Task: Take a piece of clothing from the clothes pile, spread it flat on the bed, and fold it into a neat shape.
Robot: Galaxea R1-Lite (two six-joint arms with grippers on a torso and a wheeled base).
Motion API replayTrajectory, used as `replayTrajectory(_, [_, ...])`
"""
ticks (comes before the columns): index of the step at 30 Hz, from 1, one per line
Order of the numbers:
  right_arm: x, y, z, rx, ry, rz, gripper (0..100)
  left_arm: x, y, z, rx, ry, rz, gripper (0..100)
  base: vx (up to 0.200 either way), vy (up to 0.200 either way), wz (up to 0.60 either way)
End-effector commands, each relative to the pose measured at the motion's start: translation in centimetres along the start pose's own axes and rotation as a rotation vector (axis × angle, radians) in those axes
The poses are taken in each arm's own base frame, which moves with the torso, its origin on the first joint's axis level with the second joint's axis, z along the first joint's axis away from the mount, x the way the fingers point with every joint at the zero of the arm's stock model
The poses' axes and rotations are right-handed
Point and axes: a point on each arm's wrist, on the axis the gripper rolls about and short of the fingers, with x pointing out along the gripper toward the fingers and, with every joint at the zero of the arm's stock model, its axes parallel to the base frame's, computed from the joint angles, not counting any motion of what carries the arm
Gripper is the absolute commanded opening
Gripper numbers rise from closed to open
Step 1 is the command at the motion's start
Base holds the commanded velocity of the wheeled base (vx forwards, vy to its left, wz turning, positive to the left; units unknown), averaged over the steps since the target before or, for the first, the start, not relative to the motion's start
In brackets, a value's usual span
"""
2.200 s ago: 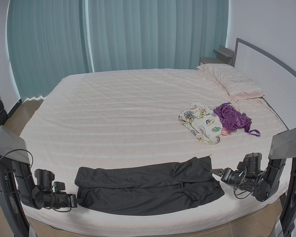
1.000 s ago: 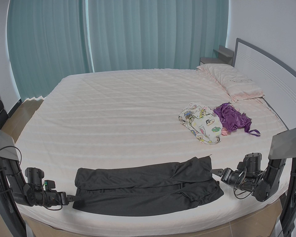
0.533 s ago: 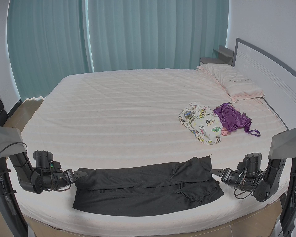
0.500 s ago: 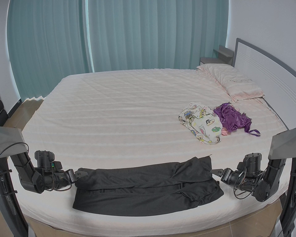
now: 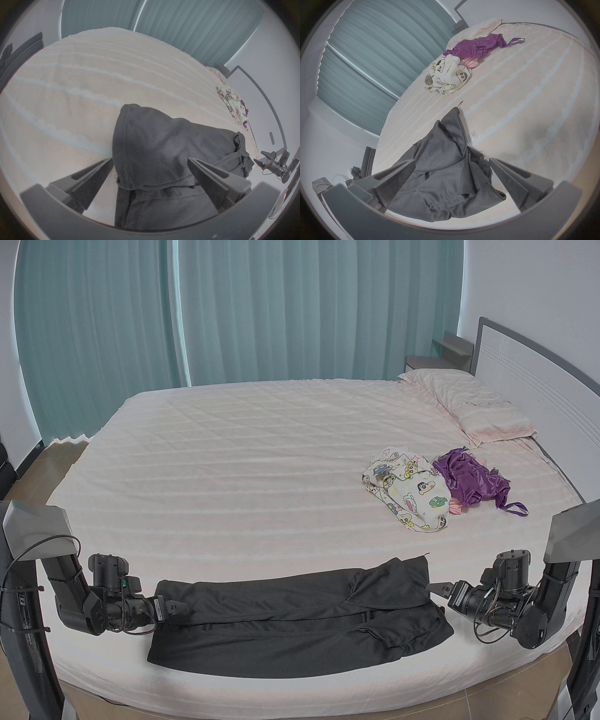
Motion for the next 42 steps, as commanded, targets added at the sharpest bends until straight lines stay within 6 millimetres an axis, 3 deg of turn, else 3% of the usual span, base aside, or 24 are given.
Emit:
replayTrajectory(1, [-0.1, 0.0, 0.0, -0.002, 0.001, 0.000, 100, 0.5, 0.0, -0.4, 0.004, 0.017, -0.001, 100, 0.000, 0.000, 0.00])
replayTrajectory(14, [-0.3, 0.0, -0.1, -0.004, -0.013, 0.014, 100, 0.9, -1.4, -0.8, 0.057, 0.036, -0.028, 100, 0.000, 0.000, 0.00])
replayTrajectory(15, [-0.3, 0.0, -0.1, -0.004, -0.013, 0.014, 100, 1.0, -1.4, -0.8, 0.059, 0.039, -0.029, 0, 0.000, 0.000, 0.00])
replayTrajectory(25, [-0.3, 0.0, -0.1, -0.004, -0.012, 0.013, 100, 0.7, -1.5, -0.8, 0.059, 0.039, -0.029, 0, 0.000, 0.000, 0.00])
replayTrajectory(42, [-0.4, 0.0, -0.1, -0.004, -0.012, 0.013, 100, -3.7, 0.4, 1.8, -0.018, -0.042, 0.029, 0, 0.000, 0.000, 0.00])
